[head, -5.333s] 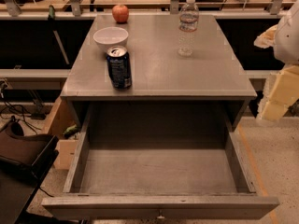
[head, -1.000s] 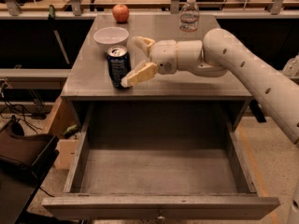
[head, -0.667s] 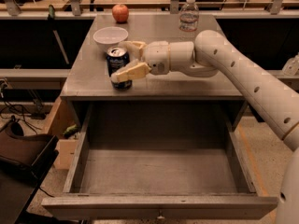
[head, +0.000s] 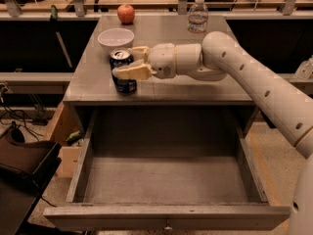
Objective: Place pepsi can into top drawer
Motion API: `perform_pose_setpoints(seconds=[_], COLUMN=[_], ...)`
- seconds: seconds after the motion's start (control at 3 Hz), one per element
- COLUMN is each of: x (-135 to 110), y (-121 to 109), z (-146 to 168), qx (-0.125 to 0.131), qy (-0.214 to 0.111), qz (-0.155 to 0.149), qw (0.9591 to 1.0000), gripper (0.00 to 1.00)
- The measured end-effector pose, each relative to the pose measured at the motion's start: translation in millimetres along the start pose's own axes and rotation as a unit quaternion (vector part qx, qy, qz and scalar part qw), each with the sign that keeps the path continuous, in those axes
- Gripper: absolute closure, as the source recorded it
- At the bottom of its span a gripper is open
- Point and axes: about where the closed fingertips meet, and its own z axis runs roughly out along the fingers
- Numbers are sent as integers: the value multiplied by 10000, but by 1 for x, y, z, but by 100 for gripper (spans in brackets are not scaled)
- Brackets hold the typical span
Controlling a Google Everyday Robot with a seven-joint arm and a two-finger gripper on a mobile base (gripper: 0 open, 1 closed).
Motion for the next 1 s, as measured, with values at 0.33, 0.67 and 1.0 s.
perform_pose_setpoints(seconds=[0.33, 0.67, 1.0], x=[-1, -9, -35], y=[1, 11, 46], z=[3, 2, 0], qx=[-24, -80, -275], qy=[-5, 25, 193], qz=[-2, 11, 56], qw=[10000, 10000, 9994], gripper=[92, 100, 100])
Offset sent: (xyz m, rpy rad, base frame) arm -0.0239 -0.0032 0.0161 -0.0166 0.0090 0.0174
